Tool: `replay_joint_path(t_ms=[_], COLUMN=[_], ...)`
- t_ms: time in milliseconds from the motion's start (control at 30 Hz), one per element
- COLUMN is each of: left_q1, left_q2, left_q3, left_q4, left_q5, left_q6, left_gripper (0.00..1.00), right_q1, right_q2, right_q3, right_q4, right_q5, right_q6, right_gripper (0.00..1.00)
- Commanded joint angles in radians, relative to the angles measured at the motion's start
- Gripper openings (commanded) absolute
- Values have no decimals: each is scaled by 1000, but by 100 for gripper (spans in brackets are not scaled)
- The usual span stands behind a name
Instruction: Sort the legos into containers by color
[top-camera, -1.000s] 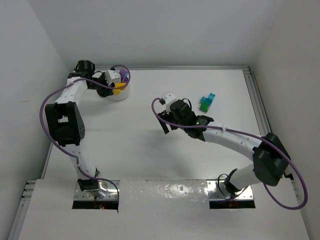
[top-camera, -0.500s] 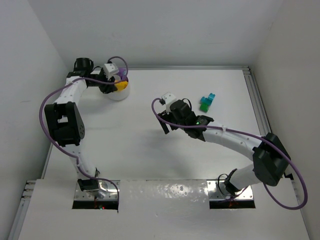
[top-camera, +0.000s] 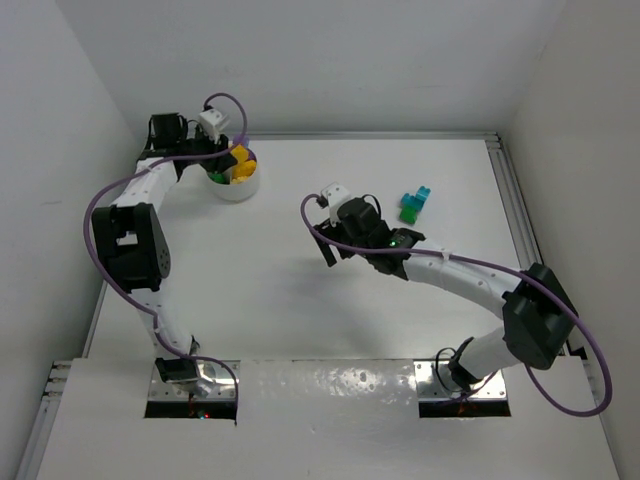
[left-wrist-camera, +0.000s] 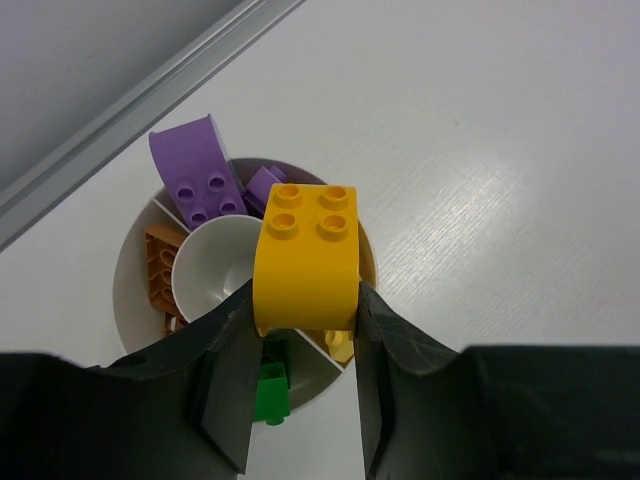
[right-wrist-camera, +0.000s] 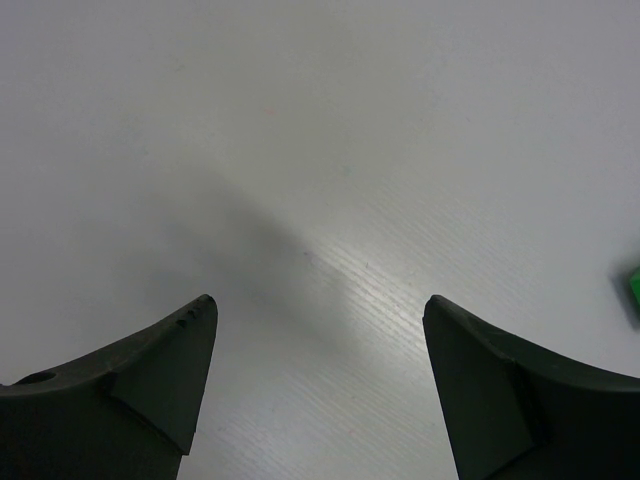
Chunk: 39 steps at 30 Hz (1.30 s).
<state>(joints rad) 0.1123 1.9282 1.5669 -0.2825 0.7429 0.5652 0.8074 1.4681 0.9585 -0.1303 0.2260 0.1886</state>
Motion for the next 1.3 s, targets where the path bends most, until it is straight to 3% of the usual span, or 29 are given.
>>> replay_joint_path(t_ms=[0, 600, 967, 1067, 1133, 1167, 1267], left_q1=[-26, -48, -49, -49, -49, -49, -49], left_q2=[-18, 15, -35, -75, -100, -121, -149], left_q3=[-8, -36, 45, 65, 67, 70, 87], left_q4=[98, 111, -45, -206, -399, -496, -940], left_q5=[-31, -86, -62, 14, 77, 146, 260], left_q6=[-51, -41, 85, 276, 521, 747, 1119], left_gripper=[0, 0, 0, 0, 0, 0, 0], right_q1=[-2, -1, -1, -2, -2, -2, -4], right_q2=[18, 26, 26, 15, 2, -6, -38], right_q3=[66, 75, 117, 135, 141, 138, 108], right_q4=[9, -2, -41, -46, -39, -14, 95], right_q5=[-17, -13, -11, -46, -120, -151, -289], right_q6=[11, 15, -52, -96, -135, -153, -274], right_gripper=[82, 82, 83, 84, 86, 89, 93])
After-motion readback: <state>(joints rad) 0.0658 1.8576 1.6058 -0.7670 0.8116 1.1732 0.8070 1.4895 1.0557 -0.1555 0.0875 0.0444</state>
